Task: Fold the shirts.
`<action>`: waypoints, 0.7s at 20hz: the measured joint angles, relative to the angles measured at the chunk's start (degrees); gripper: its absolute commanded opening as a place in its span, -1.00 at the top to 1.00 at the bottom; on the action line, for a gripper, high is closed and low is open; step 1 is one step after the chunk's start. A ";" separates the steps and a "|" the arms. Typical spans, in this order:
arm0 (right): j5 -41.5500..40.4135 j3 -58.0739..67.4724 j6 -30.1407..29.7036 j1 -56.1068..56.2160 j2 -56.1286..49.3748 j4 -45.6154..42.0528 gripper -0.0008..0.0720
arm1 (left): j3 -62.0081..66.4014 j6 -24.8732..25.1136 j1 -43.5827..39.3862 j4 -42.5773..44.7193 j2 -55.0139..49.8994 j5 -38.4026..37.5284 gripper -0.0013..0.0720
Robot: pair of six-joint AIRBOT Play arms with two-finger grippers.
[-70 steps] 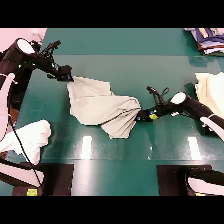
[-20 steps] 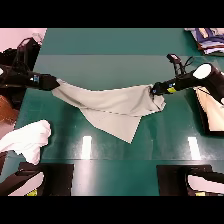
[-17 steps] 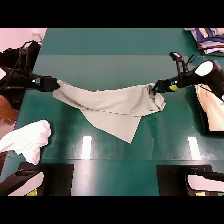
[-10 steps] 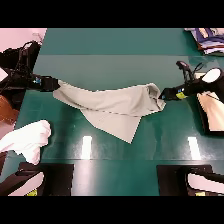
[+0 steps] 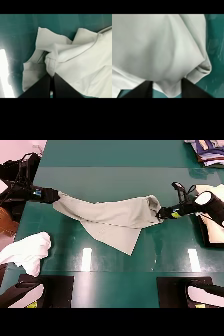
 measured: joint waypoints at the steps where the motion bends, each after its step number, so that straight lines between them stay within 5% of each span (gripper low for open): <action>1: -0.50 -0.11 0.07 0.04 0.00 0.00 0.93 | 0.00 0.00 0.00 0.00 0.00 0.02 0.90; 14: -12.02 -0.31 2.80 -8.44 10.91 -0.13 0.93 | 0.00 -0.02 0.00 -0.55 0.00 -0.37 0.90</action>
